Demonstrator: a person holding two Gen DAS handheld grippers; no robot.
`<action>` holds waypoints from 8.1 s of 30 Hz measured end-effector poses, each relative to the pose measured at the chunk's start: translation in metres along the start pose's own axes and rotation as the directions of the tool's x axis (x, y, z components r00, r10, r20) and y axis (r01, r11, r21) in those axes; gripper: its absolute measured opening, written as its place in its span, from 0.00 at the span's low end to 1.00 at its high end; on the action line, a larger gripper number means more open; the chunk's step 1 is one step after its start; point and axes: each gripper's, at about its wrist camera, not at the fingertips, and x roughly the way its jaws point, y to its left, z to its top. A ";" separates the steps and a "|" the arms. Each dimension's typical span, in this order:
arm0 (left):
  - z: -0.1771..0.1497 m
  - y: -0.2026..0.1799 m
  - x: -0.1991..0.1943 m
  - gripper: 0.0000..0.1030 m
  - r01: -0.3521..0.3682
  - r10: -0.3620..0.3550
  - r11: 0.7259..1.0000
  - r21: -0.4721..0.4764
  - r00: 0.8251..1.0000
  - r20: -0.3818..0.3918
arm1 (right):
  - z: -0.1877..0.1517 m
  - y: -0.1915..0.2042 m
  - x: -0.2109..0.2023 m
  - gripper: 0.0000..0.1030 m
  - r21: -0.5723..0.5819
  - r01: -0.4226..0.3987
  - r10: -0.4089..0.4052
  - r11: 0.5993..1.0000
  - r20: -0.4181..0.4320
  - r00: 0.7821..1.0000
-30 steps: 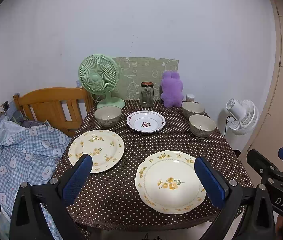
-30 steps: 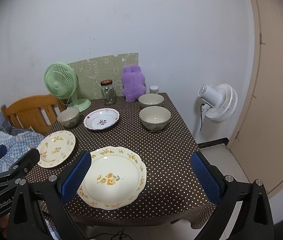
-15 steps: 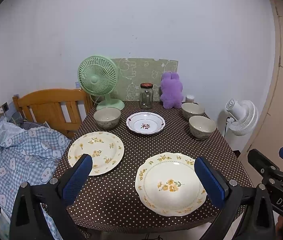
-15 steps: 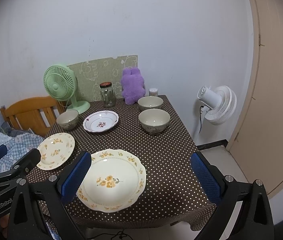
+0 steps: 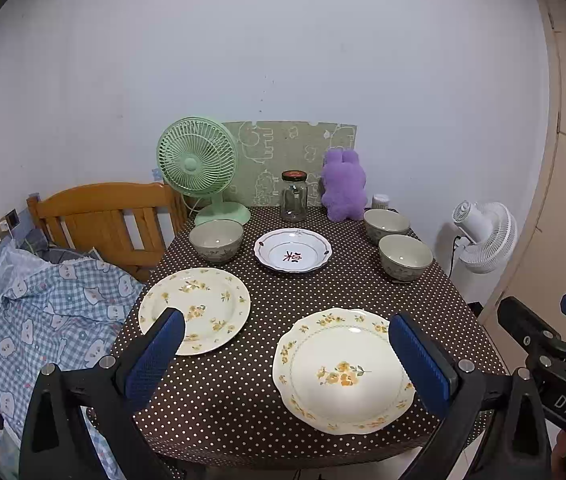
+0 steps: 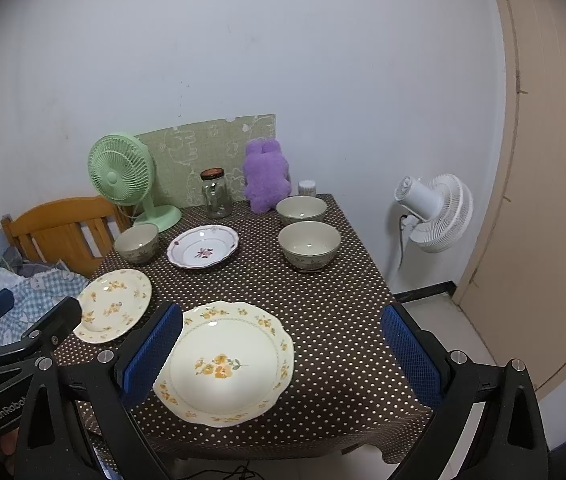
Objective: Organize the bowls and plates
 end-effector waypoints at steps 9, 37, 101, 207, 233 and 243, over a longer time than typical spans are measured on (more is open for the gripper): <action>-0.004 -0.005 0.000 0.99 0.001 -0.001 1.000 0.004 1.000 0.000 | -0.001 -0.003 0.004 0.98 0.008 -0.012 0.012 1.000 -0.001 1.000; -0.003 0.005 0.144 0.88 0.060 -0.045 0.996 0.059 0.972 -0.229 | 0.006 0.026 0.134 0.92 -0.012 0.035 -0.037 0.999 -0.209 0.977; -0.058 -0.037 0.275 0.58 -0.028 0.055 0.998 0.062 0.863 -0.502 | -0.044 0.004 0.300 0.64 0.011 -0.008 0.013 1.000 -0.561 0.827; -0.026 0.224 0.320 0.67 -0.067 0.055 0.998 -0.005 0.857 -0.513 | -0.020 0.280 0.344 0.68 -0.030 -0.069 0.037 0.997 -0.604 0.796; -0.023 0.214 0.307 0.64 -0.041 0.026 0.999 -0.015 0.848 -0.529 | -0.022 0.275 0.344 0.63 -0.036 -0.090 0.047 0.995 -0.632 0.774; -0.012 0.187 0.281 0.64 -0.050 0.031 0.998 -0.024 0.861 -0.508 | -0.006 0.246 0.313 0.62 -0.047 -0.100 0.050 0.994 -0.613 0.788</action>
